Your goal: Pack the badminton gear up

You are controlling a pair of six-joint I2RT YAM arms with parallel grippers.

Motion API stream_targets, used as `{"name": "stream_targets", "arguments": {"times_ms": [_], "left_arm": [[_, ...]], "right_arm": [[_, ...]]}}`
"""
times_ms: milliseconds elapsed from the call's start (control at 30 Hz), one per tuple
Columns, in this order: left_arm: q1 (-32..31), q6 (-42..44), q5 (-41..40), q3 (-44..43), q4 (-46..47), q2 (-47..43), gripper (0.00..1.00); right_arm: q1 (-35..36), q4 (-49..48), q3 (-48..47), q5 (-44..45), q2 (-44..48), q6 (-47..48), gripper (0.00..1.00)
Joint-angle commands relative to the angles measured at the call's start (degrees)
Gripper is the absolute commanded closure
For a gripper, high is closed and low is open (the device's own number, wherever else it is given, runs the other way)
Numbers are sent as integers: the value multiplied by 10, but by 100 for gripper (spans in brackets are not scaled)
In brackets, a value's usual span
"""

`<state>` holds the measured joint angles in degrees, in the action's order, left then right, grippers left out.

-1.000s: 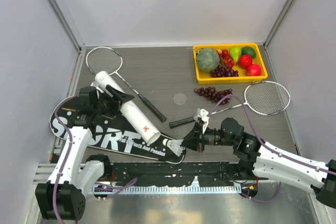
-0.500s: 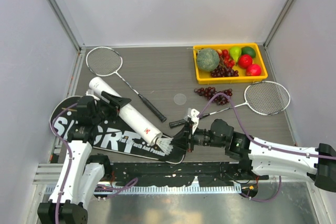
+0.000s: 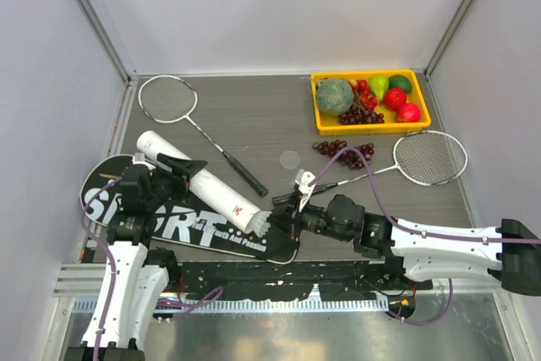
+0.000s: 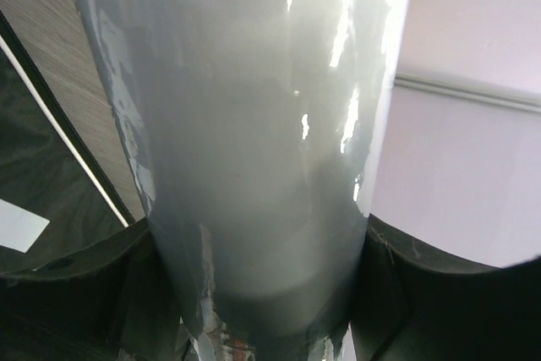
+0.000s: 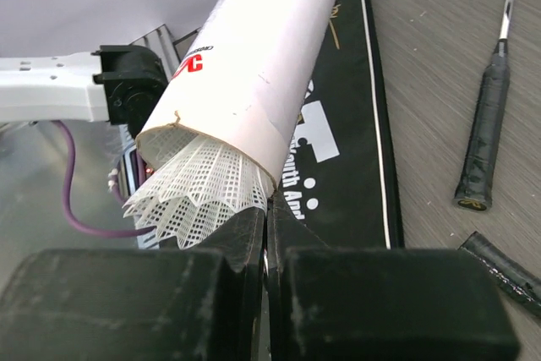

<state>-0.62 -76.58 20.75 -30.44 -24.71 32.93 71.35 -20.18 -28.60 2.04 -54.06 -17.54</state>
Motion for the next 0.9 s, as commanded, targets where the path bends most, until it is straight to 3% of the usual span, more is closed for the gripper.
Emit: {"name": "stream_targets", "arguments": {"times_ms": [0, 400, 633, 867], "left_arm": [[4, -12, -15, -1, 14, -24, 99], [4, -12, -36, 2, -9, -39, 99], [4, -14, -38, -9, -23, -37, 99], [3, -45, -34, -11, -48, -35, 99]], "right_arm": [[18, -53, -33, 78, -17, 1, 95], [42, -68, -55, 144, -79, -42, 94], [43, -71, -41, 162, -64, -71, 55], [47, -58, -14, 165, -12, -103, 44]]}}
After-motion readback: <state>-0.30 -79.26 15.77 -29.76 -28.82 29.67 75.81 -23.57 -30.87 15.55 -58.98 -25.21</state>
